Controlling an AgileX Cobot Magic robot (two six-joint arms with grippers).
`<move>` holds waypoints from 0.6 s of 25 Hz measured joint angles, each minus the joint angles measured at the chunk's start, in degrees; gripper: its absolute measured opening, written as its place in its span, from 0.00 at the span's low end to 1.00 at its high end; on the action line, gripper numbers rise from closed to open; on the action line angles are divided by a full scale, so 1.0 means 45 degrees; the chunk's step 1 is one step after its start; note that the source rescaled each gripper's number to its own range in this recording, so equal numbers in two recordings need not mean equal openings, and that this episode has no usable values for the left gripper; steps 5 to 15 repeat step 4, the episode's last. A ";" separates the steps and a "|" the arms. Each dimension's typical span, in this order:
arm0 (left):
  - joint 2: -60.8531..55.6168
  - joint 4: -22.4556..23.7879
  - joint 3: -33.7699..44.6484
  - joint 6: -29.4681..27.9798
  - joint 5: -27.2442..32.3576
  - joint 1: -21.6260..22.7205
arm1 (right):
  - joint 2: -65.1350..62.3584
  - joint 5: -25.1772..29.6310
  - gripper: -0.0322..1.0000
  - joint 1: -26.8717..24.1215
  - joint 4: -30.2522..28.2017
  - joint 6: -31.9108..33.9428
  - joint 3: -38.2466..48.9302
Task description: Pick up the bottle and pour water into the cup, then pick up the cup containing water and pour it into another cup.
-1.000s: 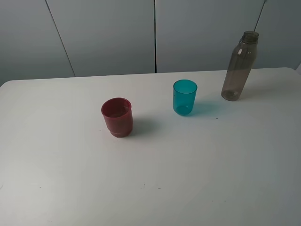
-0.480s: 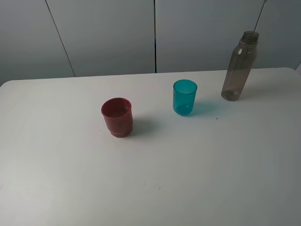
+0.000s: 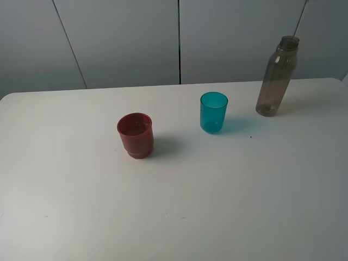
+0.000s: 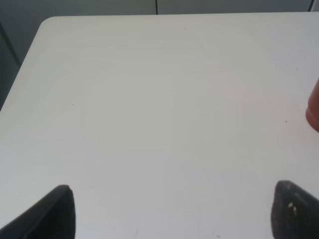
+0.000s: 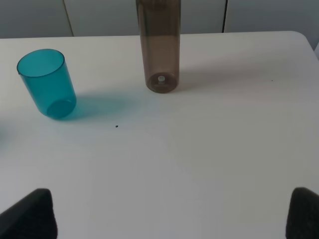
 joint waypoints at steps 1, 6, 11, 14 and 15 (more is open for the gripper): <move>0.0000 0.0000 0.0000 0.0000 0.0000 0.0000 | 0.0000 0.0000 0.99 0.0000 0.0000 0.0000 0.0000; 0.0000 0.0000 0.0000 0.0000 0.0000 0.0000 | 0.0000 0.0000 0.99 0.0000 0.0000 0.0000 0.0000; 0.0000 0.0000 0.0000 0.0000 0.0000 0.0000 | 0.0000 0.0000 0.99 0.0000 0.0000 0.0000 0.0000; 0.0000 0.0000 0.0000 0.0000 0.0000 0.0000 | 0.0000 0.0000 0.99 0.0000 0.0000 0.0000 0.0000; 0.0000 0.0000 0.0000 0.0000 0.0000 0.0000 | 0.0000 0.0000 0.99 0.0000 0.0000 0.0000 0.0000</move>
